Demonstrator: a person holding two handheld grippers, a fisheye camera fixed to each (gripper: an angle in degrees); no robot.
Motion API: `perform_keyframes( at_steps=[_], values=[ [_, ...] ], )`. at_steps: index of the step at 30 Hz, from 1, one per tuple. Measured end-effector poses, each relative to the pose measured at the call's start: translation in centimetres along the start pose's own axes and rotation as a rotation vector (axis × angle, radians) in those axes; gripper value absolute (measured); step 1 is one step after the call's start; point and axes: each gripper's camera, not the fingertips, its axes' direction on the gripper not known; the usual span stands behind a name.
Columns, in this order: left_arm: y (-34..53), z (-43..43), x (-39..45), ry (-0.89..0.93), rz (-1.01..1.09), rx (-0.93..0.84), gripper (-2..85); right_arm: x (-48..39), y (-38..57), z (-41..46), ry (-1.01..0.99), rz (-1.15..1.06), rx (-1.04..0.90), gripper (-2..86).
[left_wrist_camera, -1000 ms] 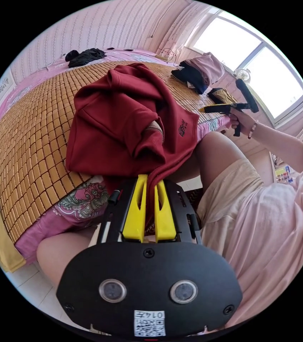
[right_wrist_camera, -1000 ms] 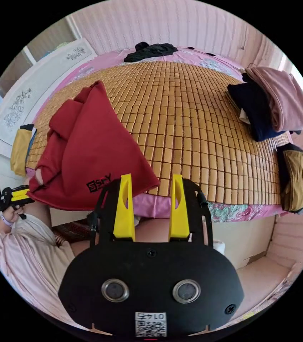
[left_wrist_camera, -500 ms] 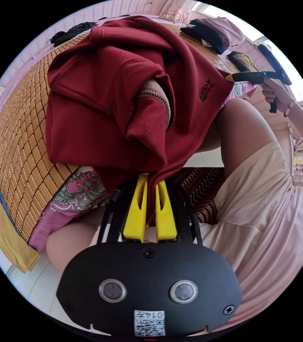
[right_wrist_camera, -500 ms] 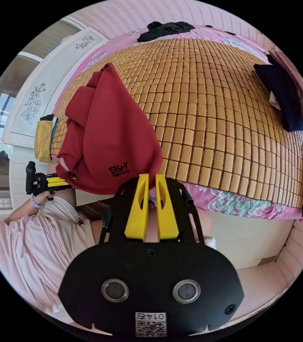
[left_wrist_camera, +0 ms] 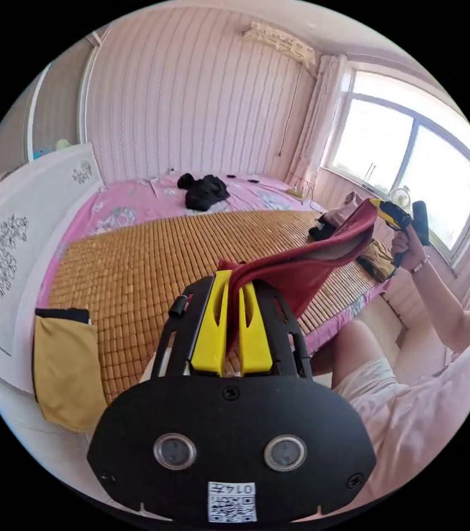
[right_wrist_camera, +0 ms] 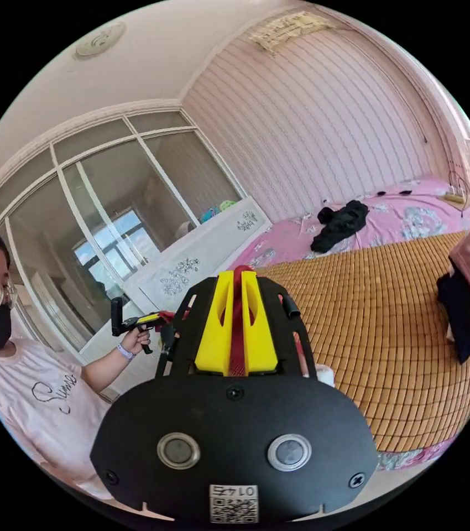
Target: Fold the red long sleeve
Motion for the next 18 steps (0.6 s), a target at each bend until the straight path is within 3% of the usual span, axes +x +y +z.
perform_keyframes(
  at_steps=[4,8,10,18],
  values=[
    [-3.7,-12.4,1.2,-0.109,0.046,0.309,-0.8,-5.5,-3.9,-3.8,-0.142,-0.091,0.173,1.3],
    [-5.2,-21.2,3.6,-0.155,0.080,0.471,-0.8,-12.3,-7.4,-8.8,-0.264,-0.231,0.321,1.2],
    [-5.8,-26.7,6.7,-0.247,0.140,0.597,-0.8,-15.8,-8.7,-11.3,-0.258,-0.313,0.364,1.2],
    [-5.1,-44.4,16.3,-0.259,0.402,0.990,-0.7,-30.4,-10.0,-24.6,-0.256,-0.667,0.597,1.3]
  ],
)
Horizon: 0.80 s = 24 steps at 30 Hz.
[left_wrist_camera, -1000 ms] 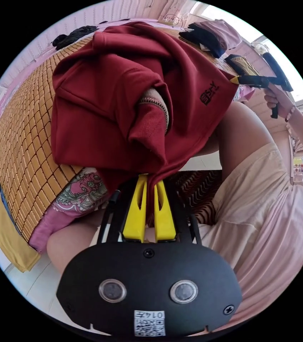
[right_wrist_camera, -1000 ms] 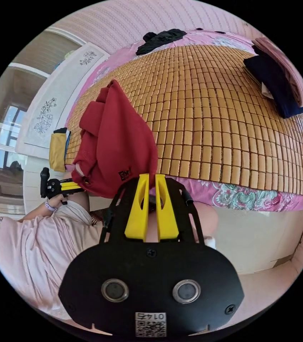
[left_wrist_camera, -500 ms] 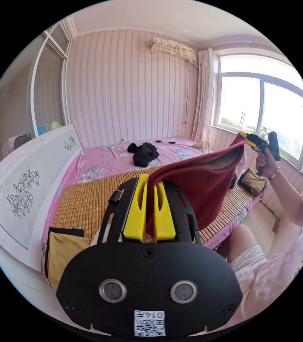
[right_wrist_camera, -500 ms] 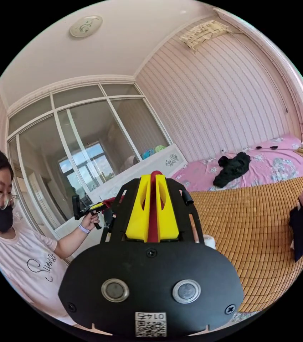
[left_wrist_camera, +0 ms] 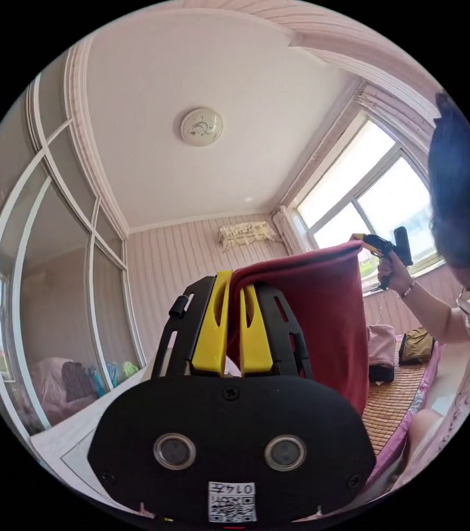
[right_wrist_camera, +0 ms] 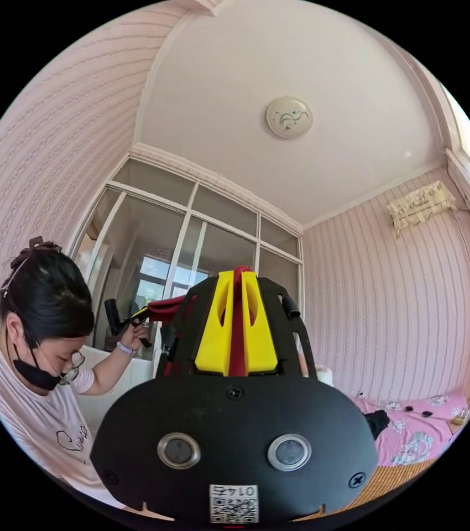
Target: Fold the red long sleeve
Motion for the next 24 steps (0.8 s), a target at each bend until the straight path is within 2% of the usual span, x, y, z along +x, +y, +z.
perform_keyframes(
  at_steps=[3,6,8,12,15,18,21,24],
  values=[
    [-4.3,-3.3,1.0,-0.020,0.106,0.099,-0.7,-3.5,-4.0,-0.8,-0.011,-0.087,0.022,1.3],
    [-5.8,-3.1,0.9,-0.040,0.100,0.125,-0.7,-4.5,-5.5,0.7,0.058,-0.146,-0.052,1.3],
    [-5.3,-0.5,0.4,-0.036,0.075,0.035,-0.7,-2.5,-4.5,3.2,0.108,-0.092,-0.172,1.3],
    [0.6,9.8,-1.2,-0.014,-0.041,-0.327,-0.6,5.8,3.0,9.9,0.237,0.096,-0.554,1.3],
    [4.9,16.7,-0.7,-0.052,-0.062,-0.534,-0.6,10.8,7.4,13.0,0.299,0.224,-0.664,1.3],
    [5.0,21.5,-1.1,-0.112,-0.043,-0.598,-0.6,14.0,5.6,15.2,0.350,0.253,-0.620,1.3],
    [0.7,22.3,-4.1,-0.083,-0.161,-0.383,-0.7,13.5,0.5,15.3,0.326,0.182,-0.370,1.3],
    [-1.5,22.6,-5.1,-0.106,-0.171,-0.256,-0.7,12.1,-0.1,15.4,0.333,0.042,-0.276,1.3]
  ],
)
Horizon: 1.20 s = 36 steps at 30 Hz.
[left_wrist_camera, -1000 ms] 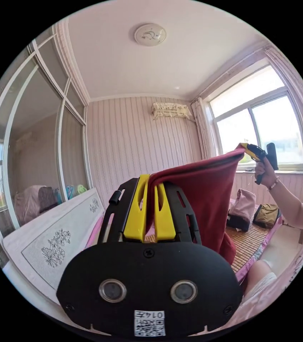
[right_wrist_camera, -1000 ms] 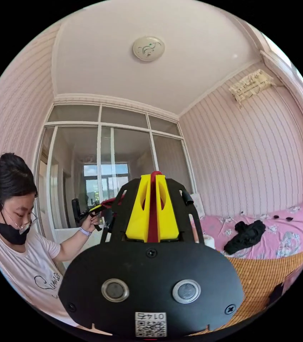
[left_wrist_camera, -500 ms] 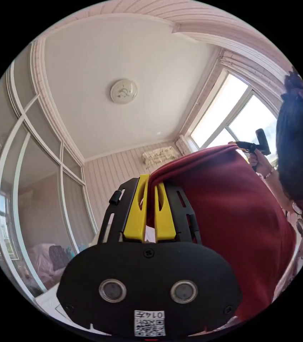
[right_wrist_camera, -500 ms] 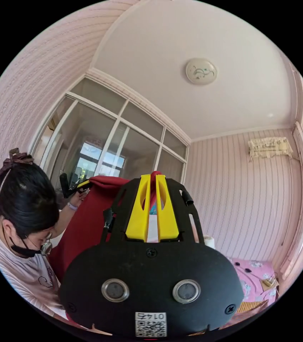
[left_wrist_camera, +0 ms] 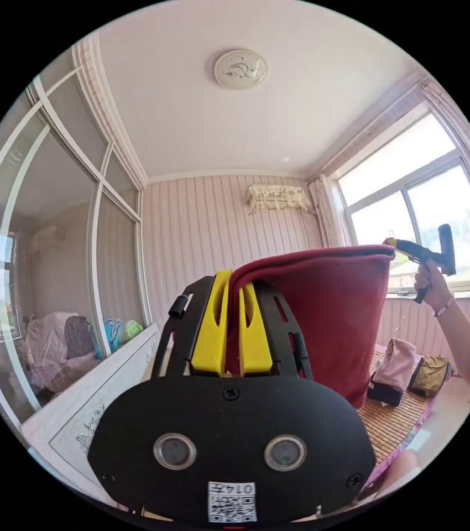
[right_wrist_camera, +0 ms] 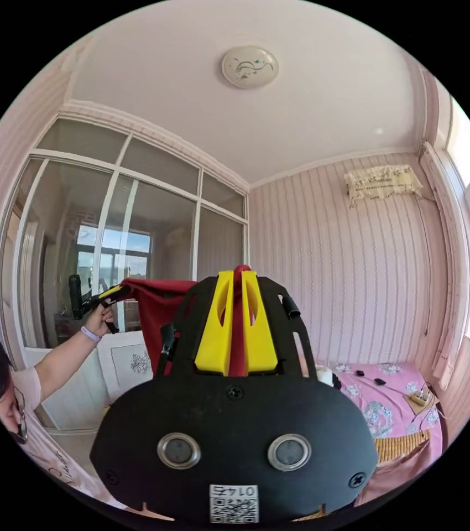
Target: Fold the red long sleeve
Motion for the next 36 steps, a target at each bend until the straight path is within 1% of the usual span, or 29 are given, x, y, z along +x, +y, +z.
perform_keyframes(
  at_steps=[2,4,5,6,7,8,9,10,11,12,13,14,15,16,18,19,22,24,28,31,36],
  values=[
    [0.7,1.0,0.1,0.006,0.015,-0.007,-0.7,0.2,2.0,0.8,0.016,-0.042,-0.033,1.3],
    [4.9,4.0,0.4,0.049,0.071,-0.094,-0.7,1.3,5.7,2.1,0.038,-0.056,-0.109,1.3],
    [6.4,4.9,0.5,0.063,0.071,-0.129,-0.7,2.6,9.1,3.1,0.041,-0.033,-0.173,1.4],
    [10.1,6.6,0.4,0.104,0.052,-0.215,-0.7,4.1,13.1,4.2,0.040,0.011,-0.254,1.4],
    [14.6,8.5,0.4,0.157,0.024,-0.314,-0.7,4.9,15.4,4.8,0.038,0.041,-0.296,1.4],
    [17.1,9.4,0.5,0.180,0.016,-0.374,-0.7,6.3,20.2,5.9,0.036,0.099,-0.386,1.4],
    [22.5,11.2,1.2,0.203,0.020,-0.499,-0.7,7.7,25.4,7.1,0.043,0.167,-0.495,1.4],
    [28.4,12.9,2.5,0.219,0.054,-0.642,-0.6,8.3,28.2,7.7,0.046,0.204,-0.552,1.4],
    [31.5,13.6,3.2,0.222,0.074,-0.711,-0.6,9.4,33.8,8.7,0.058,0.286,-0.667,1.5],
    [37.2,14.7,4.5,0.233,0.087,-0.826,-0.5,10.3,39.3,9.5,0.068,0.380,-0.774,1.5],
    [42.6,15.5,5.6,0.253,0.090,-0.934,-0.5,10.6,41.9,9.8,0.071,0.428,-0.816,1.6],
    [45.1,15.7,6.1,0.262,0.086,-0.978,-0.4,11.0,46.9,10.1,0.079,0.517,-0.901,1.6],
    [49.6,16.1,6.8,0.282,0.063,-1.071,-0.4,11.1,51.3,10.2,0.088,0.587,-0.989,1.6],
    [53.6,16.4,7.1,0.303,0.034,-1.169,-0.3,11.1,53.3,10.2,0.093,0.621,-1.030,1.6],
    [58.5,16.3,7.1,0.335,-0.026,-1.285,-0.2,11.0,59.2,9.9,0.057,0.732,-1.172,1.6],
    [61.0,16.1,7.0,0.351,-0.043,-1.362,-0.1,11.0,60.1,9.7,0.051,0.751,-1.199,1.6],
    [64.1,14.9,7.1,0.352,0.022,-1.456,0.6,11.4,62.1,8.5,0.039,0.794,-1.228,1.7],
    [64.4,14.2,6.5,0.378,0.014,-1.428,1.5,12.3,62.2,7.8,0.023,0.807,-1.225,1.7],
    [64.8,14.4,3.6,0.414,-0.134,-1.401,4.1,13.8,61.7,7.7,-0.030,0.837,-1.211,1.8],
    [65.6,15.1,1.3,0.417,-0.212,-1.410,5.2,14.5,62.0,8.5,-0.089,0.842,-1.249,1.9],
    [66.5,16.0,-2.4,0.417,-0.286,-1.406,7.8,15.1,62.9,10.1,-0.098,0.825,-1.320,2.2]
  ],
)
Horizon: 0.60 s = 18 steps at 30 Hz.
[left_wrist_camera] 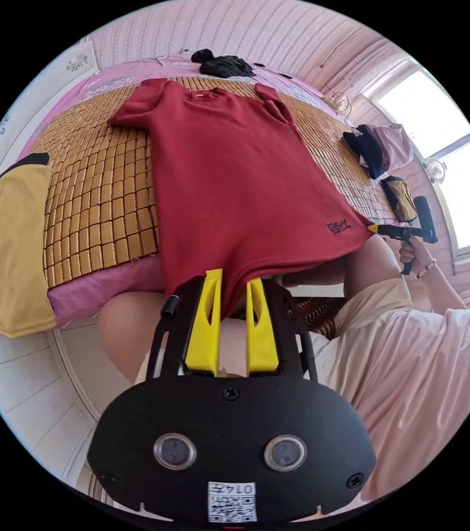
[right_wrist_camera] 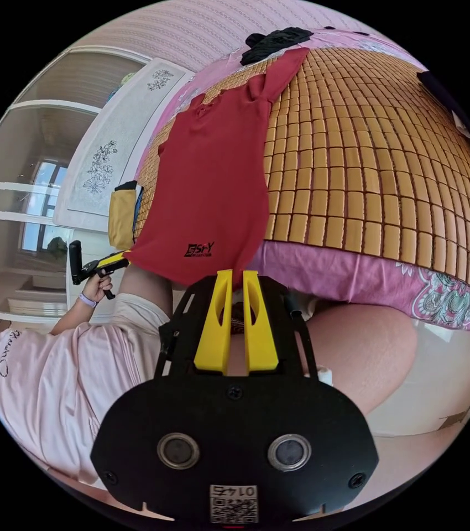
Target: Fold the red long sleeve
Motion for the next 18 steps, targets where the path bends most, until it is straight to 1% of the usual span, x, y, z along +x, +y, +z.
perform_keyframes(
  at_steps=[5,10,14,16,18],
  values=[
    [0.3,-0.4,-3.9,0.017,-0.054,-0.015,8.5,0.1,-1.8,0.6,0.056,-0.002,-0.060,2.9],
    [1.9,-1.6,-7.5,0.051,-0.132,0.046,8.4,-0.8,-3.5,1.2,0.124,-0.054,-0.135,4.6],
    [2.0,-2.1,-9.1,0.055,-0.152,0.088,8.3,-0.3,-4.4,0.4,0.142,-0.011,-0.118,5.8],
    [1.0,-2.0,-9.9,0.071,-0.140,0.109,8.3,0.3,-4.9,-0.5,0.144,0.021,-0.081,5.9],
    [-0.4,-1.6,-10.4,0.072,-0.122,0.119,8.2,0.9,-6.0,-2.3,0.147,0.054,0.006,6.6]
  ],
)
